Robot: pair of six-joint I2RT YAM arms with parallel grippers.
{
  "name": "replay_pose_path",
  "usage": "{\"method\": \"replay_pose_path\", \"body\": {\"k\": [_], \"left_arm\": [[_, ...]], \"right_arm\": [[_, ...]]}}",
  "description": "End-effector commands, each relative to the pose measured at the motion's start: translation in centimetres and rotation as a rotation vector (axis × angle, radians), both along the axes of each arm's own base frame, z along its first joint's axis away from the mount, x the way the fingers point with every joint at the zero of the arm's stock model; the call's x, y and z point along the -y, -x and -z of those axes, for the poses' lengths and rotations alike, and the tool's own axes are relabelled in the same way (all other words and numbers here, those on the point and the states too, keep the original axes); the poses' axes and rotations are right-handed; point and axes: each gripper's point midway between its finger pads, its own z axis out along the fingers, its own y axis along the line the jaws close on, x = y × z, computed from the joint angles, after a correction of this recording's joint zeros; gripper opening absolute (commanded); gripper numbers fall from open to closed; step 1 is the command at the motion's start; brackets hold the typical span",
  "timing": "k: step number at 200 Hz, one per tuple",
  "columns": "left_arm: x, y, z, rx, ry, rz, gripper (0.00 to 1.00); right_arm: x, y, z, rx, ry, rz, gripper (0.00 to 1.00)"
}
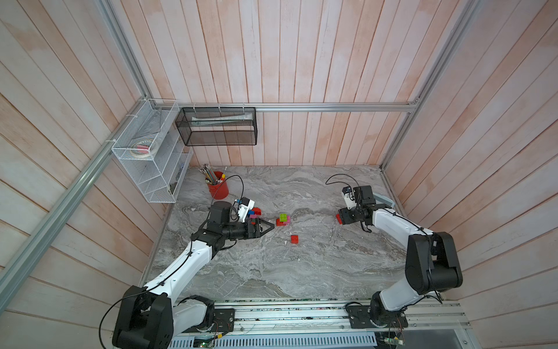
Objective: Assemble the letter s with lego
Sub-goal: Pick up the lego brick from the center of the board.
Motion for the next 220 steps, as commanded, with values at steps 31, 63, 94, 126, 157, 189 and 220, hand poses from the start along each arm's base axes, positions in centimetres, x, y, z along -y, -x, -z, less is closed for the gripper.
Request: {"method": "replay_pose_path", "body": {"k": [31, 63, 94, 126, 157, 189, 220], "left_arm": [[0.4, -0.3, -1.1, 0.043, 0.006, 0.023, 1.0], [0.3, -0.2, -0.9, 0.04, 0.001, 0.024, 1.0], [0.3, -0.2, -0.8, 0.039, -0.004, 0.023, 1.0], [0.2, -0.1, -0.6, 0.036, -0.015, 0.023, 1.0], [0.1, 0.0, -0.5, 0.034, -0.024, 0.025, 1.0], [0.1, -0.1, -0.4, 0.034, -0.03, 0.026, 1.0], [0.1, -0.1, -0.2, 0.032, -0.035, 0.029, 1.0]], "right_arm": [[-0.7, -1.0, 1.6, -0.021, -0.036, -0.027, 0.66], [-0.9, -1.5, 2.4, -0.045, -0.045, -0.029, 0.62], [-1.0, -1.9, 3.0, -0.059, -0.045, -0.019, 0.56], [-0.9, -2.2, 3.7, -0.079, -0.043, -0.011, 0.52], [-1.1, -2.4, 4.1, -0.089, -0.05, -0.01, 0.5], [-1.1, -2.4, 4.6, -0.108, -0.049, -0.006, 0.46], [-1.0, -2.4, 4.7, -0.113, -0.05, 0.0, 0.43]]}}
